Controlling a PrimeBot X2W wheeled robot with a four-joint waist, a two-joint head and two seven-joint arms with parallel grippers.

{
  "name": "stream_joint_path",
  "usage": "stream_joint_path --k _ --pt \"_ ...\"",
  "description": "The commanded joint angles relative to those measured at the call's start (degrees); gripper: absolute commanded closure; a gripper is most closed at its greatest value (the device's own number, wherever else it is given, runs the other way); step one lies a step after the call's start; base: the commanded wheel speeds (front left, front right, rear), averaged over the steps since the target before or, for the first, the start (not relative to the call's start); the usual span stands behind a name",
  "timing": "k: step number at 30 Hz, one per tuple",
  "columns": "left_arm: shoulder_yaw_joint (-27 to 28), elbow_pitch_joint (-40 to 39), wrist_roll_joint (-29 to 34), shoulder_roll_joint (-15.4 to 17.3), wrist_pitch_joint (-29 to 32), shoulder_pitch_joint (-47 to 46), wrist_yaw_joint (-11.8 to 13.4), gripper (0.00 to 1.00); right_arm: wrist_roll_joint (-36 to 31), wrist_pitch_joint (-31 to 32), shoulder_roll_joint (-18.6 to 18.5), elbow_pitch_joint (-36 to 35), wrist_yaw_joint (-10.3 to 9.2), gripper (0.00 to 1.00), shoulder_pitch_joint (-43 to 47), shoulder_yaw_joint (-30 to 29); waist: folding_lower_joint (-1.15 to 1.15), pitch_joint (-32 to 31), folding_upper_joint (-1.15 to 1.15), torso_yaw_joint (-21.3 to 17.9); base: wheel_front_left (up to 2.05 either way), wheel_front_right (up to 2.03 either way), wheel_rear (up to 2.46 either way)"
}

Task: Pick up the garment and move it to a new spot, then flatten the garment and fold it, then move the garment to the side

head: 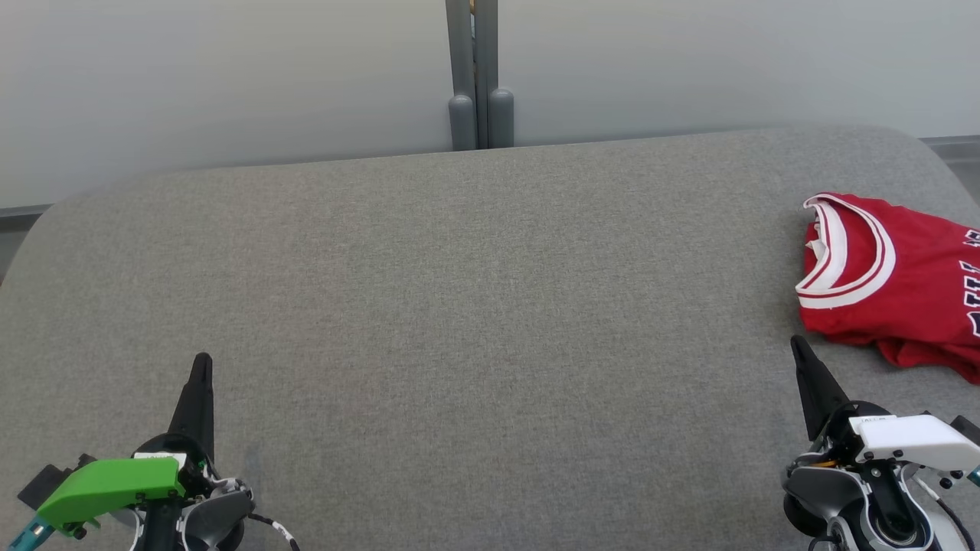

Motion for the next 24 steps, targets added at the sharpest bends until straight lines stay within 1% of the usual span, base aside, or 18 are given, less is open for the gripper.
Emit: stream_joint_path --k 1,24 --pt "0.11 -0.07 -0.11 -0.01 -0.02 -0.59 -0.22 1.00 0.44 0.15 -0.27 -0.18 0.02 1.00 -0.59 0.05 0.00 0.00 0.00 0.00 0.00 0.00 0.00" --pt "0.11 -0.08 -0.12 0.00 -0.03 -0.59 -0.23 1.00 0.45 0.15 -0.27 -0.18 0.02 1.00 -0.59 0.05 0.00 0.00 0.00 0.00 0.00 0.00 0.00"
